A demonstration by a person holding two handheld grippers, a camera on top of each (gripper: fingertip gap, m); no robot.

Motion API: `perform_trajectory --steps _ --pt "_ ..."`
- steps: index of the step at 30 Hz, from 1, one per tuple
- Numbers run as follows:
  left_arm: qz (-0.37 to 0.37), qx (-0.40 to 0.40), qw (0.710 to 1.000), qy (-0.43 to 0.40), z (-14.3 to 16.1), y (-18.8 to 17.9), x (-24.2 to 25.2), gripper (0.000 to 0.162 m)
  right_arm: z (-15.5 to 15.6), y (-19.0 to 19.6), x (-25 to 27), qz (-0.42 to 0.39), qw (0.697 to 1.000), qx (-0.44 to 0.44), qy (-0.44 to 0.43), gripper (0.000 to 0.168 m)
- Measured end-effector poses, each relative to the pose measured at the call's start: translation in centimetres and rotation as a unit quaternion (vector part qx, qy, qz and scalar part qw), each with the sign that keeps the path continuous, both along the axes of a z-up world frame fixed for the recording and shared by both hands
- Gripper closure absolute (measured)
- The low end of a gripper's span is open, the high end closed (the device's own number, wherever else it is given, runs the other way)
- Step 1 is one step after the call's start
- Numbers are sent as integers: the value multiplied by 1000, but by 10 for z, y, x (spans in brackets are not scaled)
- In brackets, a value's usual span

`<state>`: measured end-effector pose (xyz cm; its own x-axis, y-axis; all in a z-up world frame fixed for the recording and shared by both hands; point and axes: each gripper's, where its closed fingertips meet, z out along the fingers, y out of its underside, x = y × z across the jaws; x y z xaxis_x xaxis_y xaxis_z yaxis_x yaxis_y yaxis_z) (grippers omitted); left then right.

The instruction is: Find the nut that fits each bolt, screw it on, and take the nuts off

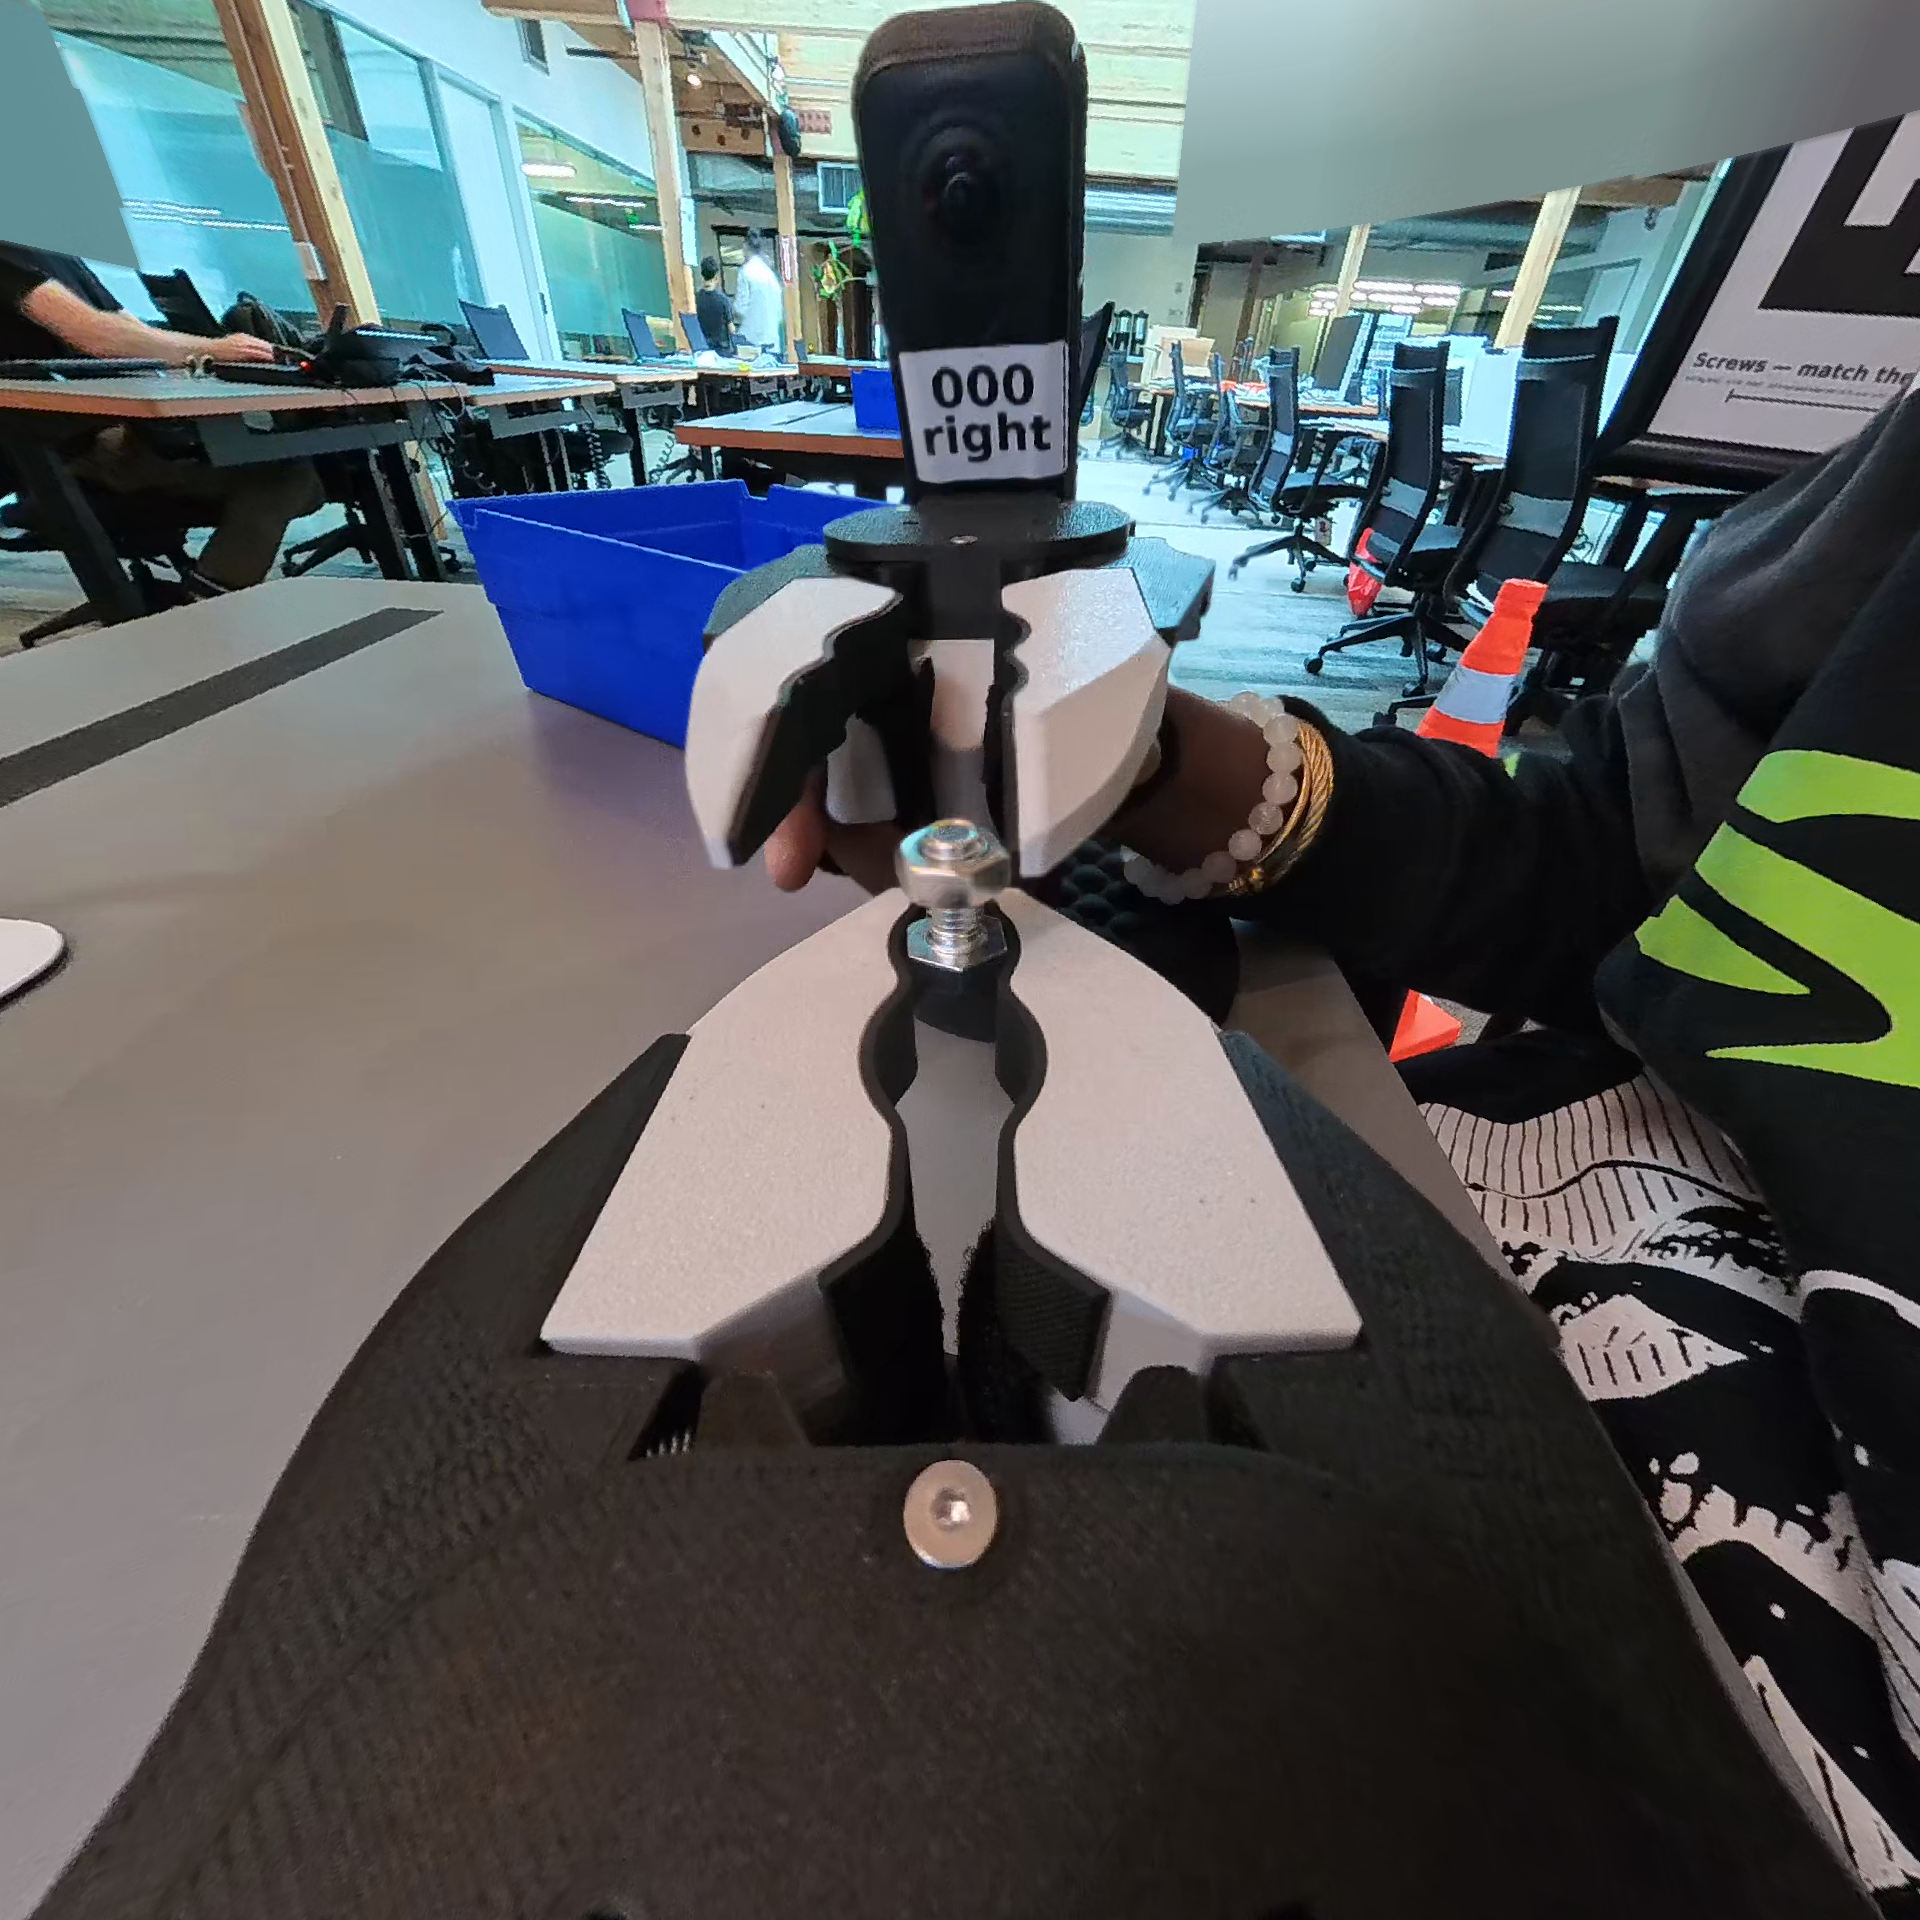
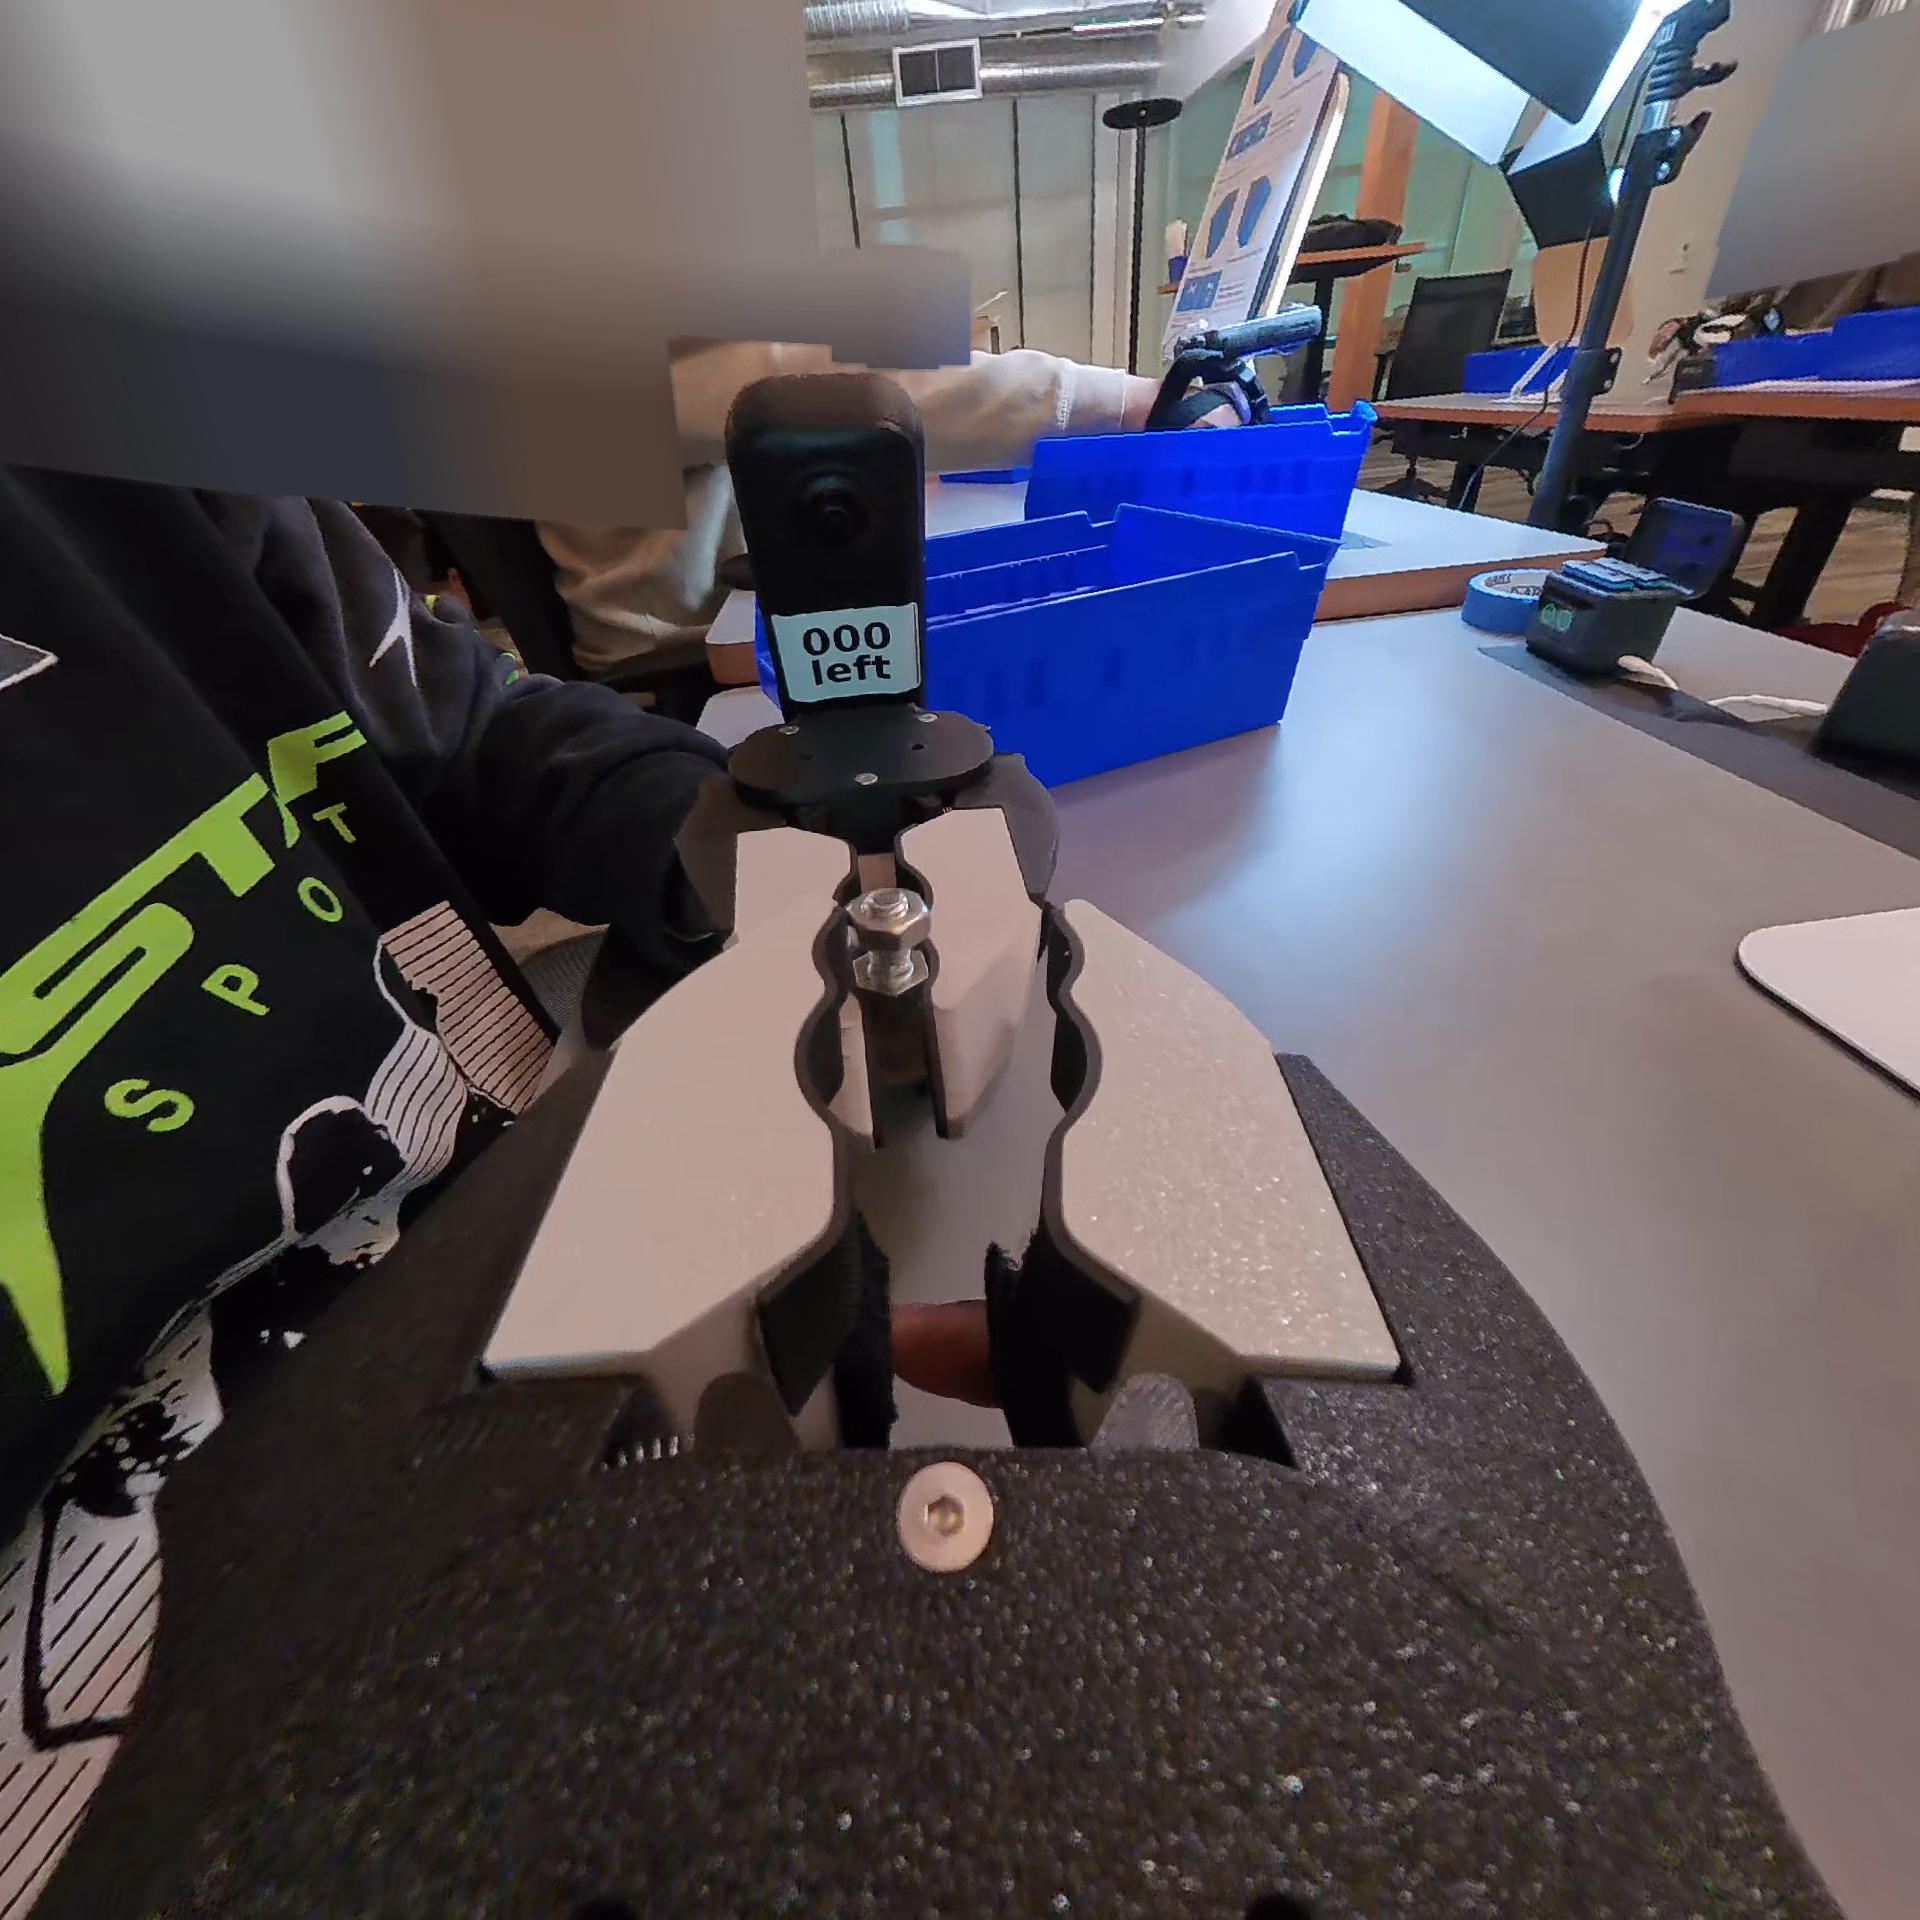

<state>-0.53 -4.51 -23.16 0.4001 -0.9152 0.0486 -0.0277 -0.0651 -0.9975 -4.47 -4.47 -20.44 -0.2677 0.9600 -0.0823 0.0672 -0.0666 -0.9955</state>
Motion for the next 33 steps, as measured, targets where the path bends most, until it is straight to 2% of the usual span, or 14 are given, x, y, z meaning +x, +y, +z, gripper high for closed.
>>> perform_trajectory --steps 3,5,7,11,14,17,20,22,24,28,33 --pt "-4 2 1000 -2 1 -2 0 152 7 10 8 -20 1000 1 17 151" --pt "-4 4 1000 4 0 -2 1 152 11 11 12 -19 999 -6 29 154" --pt "-4 4 1000 5 -1 -2 2 152 13 7 10 -9 999 -12 40 150" --pt "0 3 1000 5 -1 -1 0 152 4 -3 -1 3 1000 -3 18 126" --pt "-3 4 1000 5 0 -2 1 152 -2 -5 -5 2 1000 2 0 125" --pt "0 3 1000 1 1 -1 0 152 -2 -1 1 0 1000 4 -3 129" --pt "-2 2 1000 -7 3 -2 -1 152 3 8 8 -16 1000 5 9 148" --pt "-3 5 1000 -1 1 -3 0 152 7 9 11 -15 1000 1 21 152" --pt "-4 5 1000 2 0 -3 1 152 9 5 10 -5 1000 -2 28 149" --pt "-3 4 1000 4 0 -2 1 152 6 -3 3 8 1000 -5 23 128" --pt "-5 3 1000 6 -1 -3 2 152 0 -2 -3 -3 1000 -4 6 125"
